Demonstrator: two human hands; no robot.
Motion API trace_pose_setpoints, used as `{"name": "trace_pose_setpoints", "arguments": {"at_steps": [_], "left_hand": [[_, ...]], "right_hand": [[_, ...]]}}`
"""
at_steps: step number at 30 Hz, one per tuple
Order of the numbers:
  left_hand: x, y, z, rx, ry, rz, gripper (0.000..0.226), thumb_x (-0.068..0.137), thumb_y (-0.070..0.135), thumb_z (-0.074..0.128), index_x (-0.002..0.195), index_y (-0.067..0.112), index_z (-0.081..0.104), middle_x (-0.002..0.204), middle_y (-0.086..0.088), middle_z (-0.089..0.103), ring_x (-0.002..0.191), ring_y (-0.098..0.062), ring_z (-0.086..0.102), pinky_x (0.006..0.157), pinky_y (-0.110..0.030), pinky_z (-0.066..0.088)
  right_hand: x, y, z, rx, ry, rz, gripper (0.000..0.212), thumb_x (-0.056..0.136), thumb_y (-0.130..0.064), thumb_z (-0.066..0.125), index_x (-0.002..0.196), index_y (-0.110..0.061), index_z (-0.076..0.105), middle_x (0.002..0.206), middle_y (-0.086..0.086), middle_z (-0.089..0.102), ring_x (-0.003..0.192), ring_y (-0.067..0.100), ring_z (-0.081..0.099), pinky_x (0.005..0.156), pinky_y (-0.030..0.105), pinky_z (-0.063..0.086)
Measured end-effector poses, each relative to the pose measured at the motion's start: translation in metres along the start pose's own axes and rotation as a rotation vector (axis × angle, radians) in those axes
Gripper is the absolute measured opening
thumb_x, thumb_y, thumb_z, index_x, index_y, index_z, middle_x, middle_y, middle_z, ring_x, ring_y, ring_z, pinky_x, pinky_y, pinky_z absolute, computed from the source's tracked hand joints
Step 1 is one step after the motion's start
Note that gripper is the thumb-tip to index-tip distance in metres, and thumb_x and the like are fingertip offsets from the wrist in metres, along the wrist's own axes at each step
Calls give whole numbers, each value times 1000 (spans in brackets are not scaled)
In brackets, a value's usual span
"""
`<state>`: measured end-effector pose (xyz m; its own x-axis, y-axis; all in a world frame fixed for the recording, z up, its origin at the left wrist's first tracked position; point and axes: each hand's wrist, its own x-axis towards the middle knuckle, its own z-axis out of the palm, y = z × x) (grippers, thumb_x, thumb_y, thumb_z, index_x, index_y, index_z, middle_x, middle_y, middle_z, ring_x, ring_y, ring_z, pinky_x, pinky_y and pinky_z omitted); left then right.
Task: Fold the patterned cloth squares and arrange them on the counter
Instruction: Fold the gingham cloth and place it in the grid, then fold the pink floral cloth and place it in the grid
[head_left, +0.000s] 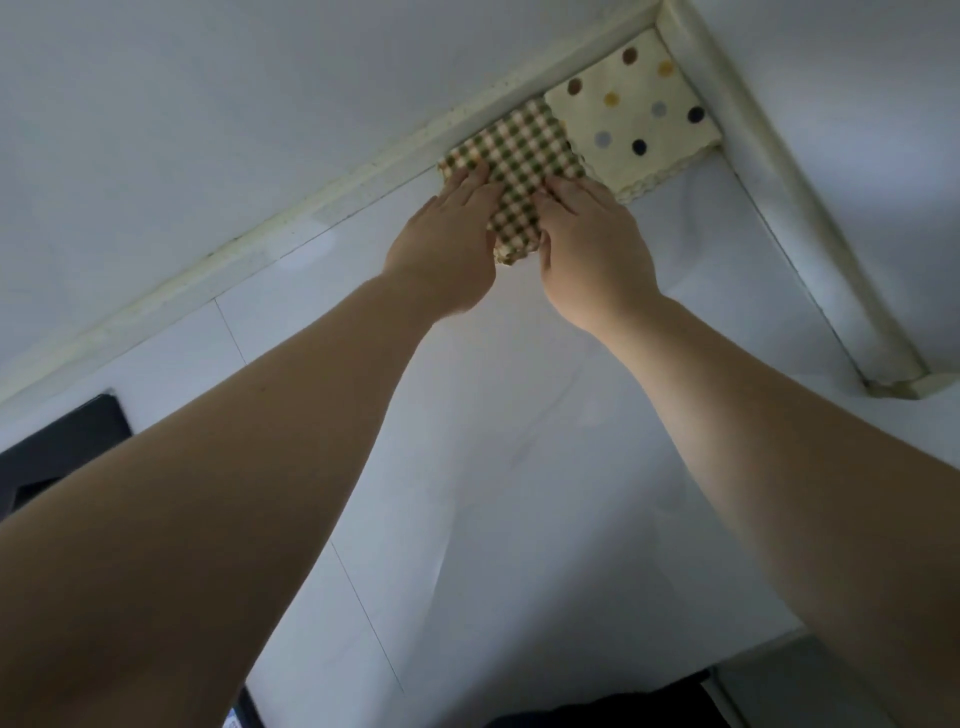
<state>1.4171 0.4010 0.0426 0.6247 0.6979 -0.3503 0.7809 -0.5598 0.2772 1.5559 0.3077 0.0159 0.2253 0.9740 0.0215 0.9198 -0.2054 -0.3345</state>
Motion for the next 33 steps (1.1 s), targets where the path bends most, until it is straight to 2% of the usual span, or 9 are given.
{"name": "trace_pose_setpoints", "arguments": {"at_steps": [4, 8, 12, 16, 21, 25, 28, 33], "left_hand": [[-11, 2, -4, -24, 17, 35, 57, 105, 17, 40, 160, 16, 23, 170, 0, 12, 156, -17, 9, 126, -38, 15], [-60, 13, -2, -175, 167, -64, 48, 103, 9, 42, 150, 20, 43, 158, 3, 38, 143, -18, 38, 113, -34, 35], [-138, 12, 16, -355, 237, -184, 38, 100, 7, 45, 134, 19, 59, 136, 2, 57, 125, -17, 54, 105, -31, 44], [-226, 4, 35, -473, 264, -257, 31, 98, 7, 50, 123, 18, 66, 122, 5, 63, 113, -12, 59, 95, -24, 45], [-306, -35, 49, -494, 333, -418, 28, 99, 9, 50, 116, 21, 69, 114, 12, 65, 99, -1, 57, 82, -2, 38], [-368, -72, 52, -553, 421, -615, 26, 99, 11, 50, 112, 24, 69, 107, 15, 66, 95, 0, 59, 82, -3, 41], [-425, -102, 54, -581, 451, -670, 24, 98, 13, 52, 109, 24, 71, 103, 14, 69, 94, -1, 62, 79, -6, 43], [-522, -154, 55, -635, 565, -697, 20, 99, 14, 56, 100, 25, 72, 92, 20, 70, 90, 3, 63, 77, -4, 43]], "right_hand": [[-8, -6, -6, 32, 1, -1, 43, 96, -11, 49, 138, -1, 57, 145, 17, 55, 138, 36, 47, 112, 49, 42], [-41, -25, -12, 130, 202, 2, 34, 92, -3, 51, 122, 0, 67, 122, 15, 68, 115, 35, 62, 97, 43, 53], [-90, -59, -14, 253, 185, 130, 34, 97, -8, 47, 124, -4, 69, 117, 9, 70, 115, 27, 60, 95, 28, 47], [-140, -108, -3, 355, 172, 110, 29, 99, -11, 49, 117, -8, 71, 110, 5, 72, 107, 26, 62, 90, 25, 46], [-185, -186, 23, 499, 104, 5, 21, 99, -11, 55, 112, -8, 71, 105, 2, 72, 99, 22, 62, 85, 15, 39], [-214, -254, 48, 584, -7, -109, 20, 99, -12, 55, 110, -9, 71, 103, 2, 72, 96, 24, 62, 85, 21, 43], [-239, -313, 56, 640, -82, -187, 19, 99, -14, 54, 109, -11, 70, 102, 1, 70, 97, 24, 60, 84, 31, 47], [-283, -405, 55, 641, -90, -309, 17, 99, -15, 54, 107, -15, 70, 102, -2, 69, 100, 22, 57, 83, 29, 45]]}}
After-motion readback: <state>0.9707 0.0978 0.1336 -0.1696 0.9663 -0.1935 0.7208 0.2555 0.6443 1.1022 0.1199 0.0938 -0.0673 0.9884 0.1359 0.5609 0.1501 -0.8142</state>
